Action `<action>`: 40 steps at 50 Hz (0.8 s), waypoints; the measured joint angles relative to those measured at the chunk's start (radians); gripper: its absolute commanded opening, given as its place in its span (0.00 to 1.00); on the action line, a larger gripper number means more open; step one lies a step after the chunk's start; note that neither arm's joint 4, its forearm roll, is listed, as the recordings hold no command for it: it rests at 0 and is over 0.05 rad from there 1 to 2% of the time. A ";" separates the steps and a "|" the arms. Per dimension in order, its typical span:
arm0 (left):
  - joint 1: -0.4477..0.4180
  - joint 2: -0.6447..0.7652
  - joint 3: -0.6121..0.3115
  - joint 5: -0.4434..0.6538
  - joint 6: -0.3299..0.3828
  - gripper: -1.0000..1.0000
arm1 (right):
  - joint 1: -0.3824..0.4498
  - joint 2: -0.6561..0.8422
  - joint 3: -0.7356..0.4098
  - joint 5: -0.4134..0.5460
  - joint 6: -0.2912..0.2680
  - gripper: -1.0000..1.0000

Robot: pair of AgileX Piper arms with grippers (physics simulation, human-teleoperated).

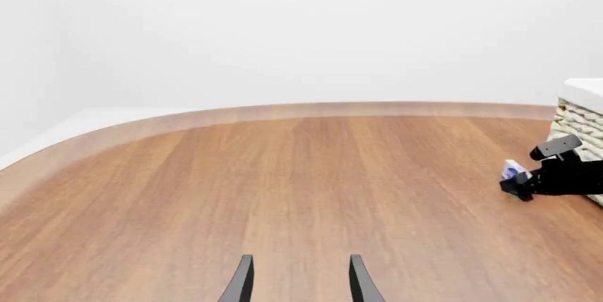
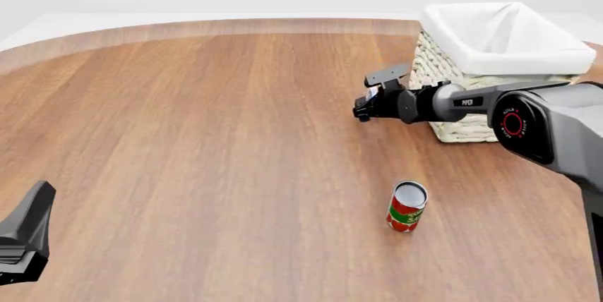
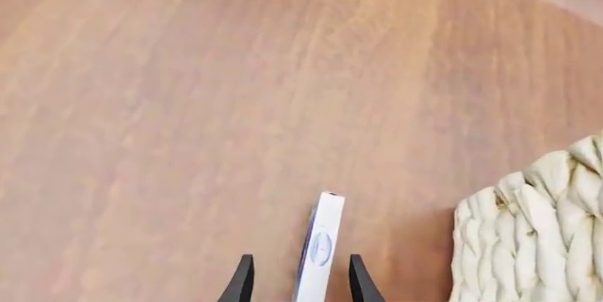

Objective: Pick up the alphabet soup and the cream cheese box, and put them in the basket.

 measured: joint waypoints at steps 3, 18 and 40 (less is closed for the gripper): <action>0.000 0.000 0.000 0.000 0.000 1.00 | 0.000 0.003 -0.004 0.003 0.002 0.00; 0.000 0.000 0.000 0.000 0.000 1.00 | -0.007 -0.016 0.029 -0.016 -0.012 0.00; 0.000 0.000 0.000 0.000 0.000 1.00 | 0.031 -0.159 0.158 -0.073 0.001 0.00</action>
